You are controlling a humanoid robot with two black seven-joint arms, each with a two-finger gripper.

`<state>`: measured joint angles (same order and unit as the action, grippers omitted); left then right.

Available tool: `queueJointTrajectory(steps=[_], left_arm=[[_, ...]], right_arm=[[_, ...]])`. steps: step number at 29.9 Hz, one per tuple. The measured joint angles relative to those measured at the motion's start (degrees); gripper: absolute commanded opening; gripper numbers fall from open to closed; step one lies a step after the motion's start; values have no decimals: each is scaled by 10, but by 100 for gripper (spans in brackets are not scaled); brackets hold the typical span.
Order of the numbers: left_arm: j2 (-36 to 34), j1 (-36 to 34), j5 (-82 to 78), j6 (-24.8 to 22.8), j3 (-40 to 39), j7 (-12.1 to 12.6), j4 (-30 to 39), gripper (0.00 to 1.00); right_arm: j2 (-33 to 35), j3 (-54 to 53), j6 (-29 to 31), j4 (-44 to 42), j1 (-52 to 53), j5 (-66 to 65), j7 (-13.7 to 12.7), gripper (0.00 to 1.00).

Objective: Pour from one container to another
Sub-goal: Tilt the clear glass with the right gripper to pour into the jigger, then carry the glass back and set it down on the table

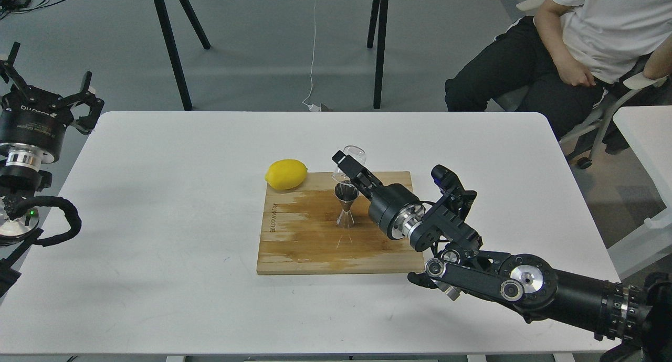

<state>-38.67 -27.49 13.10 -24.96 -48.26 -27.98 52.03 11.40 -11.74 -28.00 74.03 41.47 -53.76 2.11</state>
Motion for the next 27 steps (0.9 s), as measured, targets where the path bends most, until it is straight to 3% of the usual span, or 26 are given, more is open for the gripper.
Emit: queueJointTrajectory(steps=[6,15,27], left_arm=[[-1,1,0,0,0,0,0,100],[-3,1,0,0,0,0,0,100],[-2,0,0,3,0,0,2,100]], right_arm=[[14,-44,0,27,-5,107,-9,33],[47,-229,0,99,-55,357,-26,33],[48,-548,92,95,-252,541,-130,33]])
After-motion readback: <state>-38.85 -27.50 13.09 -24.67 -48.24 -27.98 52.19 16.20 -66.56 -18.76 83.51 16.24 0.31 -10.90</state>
